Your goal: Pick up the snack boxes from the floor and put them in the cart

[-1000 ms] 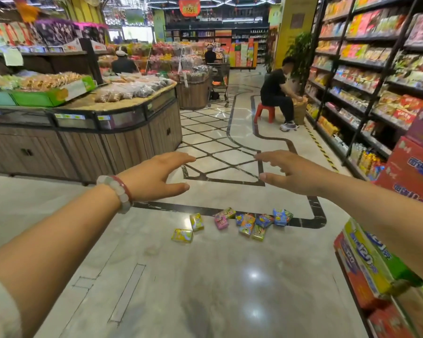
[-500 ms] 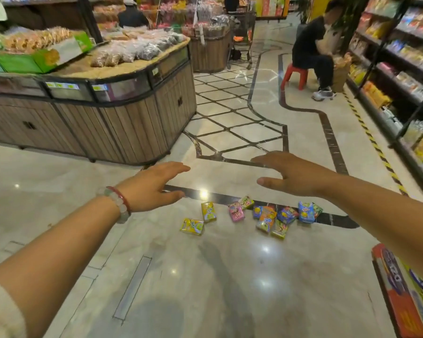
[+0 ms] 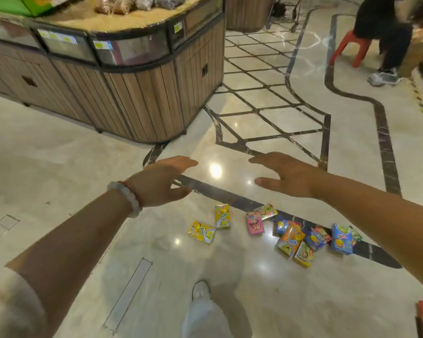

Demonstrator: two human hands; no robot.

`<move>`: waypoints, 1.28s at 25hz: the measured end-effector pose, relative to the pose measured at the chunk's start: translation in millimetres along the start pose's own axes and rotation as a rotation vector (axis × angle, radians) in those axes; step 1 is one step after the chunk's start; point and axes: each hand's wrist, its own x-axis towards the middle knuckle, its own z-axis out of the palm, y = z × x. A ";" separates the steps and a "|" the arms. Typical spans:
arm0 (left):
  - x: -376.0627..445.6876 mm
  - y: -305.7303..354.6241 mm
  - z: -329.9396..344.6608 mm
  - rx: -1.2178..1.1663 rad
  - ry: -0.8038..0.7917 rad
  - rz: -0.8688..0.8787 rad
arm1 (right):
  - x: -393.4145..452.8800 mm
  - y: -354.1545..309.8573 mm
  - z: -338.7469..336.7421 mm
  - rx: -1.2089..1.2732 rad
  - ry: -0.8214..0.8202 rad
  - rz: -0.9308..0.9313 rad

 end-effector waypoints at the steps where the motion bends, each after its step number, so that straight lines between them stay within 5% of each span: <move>1: 23.8 -20.6 5.4 -0.008 0.000 -0.010 | 29.5 8.1 2.2 0.010 0.010 0.003; 7: 129.9 -120.4 115.9 -0.118 -0.019 -0.125 | 179.9 93.0 95.8 0.033 0.059 0.068; 14: 191.2 -248.2 375.5 -0.128 -0.179 -0.264 | 308.7 220.7 324.5 -0.129 -0.075 -0.074; 17: 212.9 -294.9 491.5 -0.083 -0.239 -0.278 | 356.8 273.9 427.6 -0.132 -0.006 -0.104; 21: 236.7 -338.5 604.8 -0.088 -0.356 -0.290 | 402.1 319.7 529.0 -0.125 0.022 0.019; 32: 243.5 -342.4 704.5 0.140 -0.571 -0.348 | 420.5 359.6 629.4 -0.085 -0.102 0.188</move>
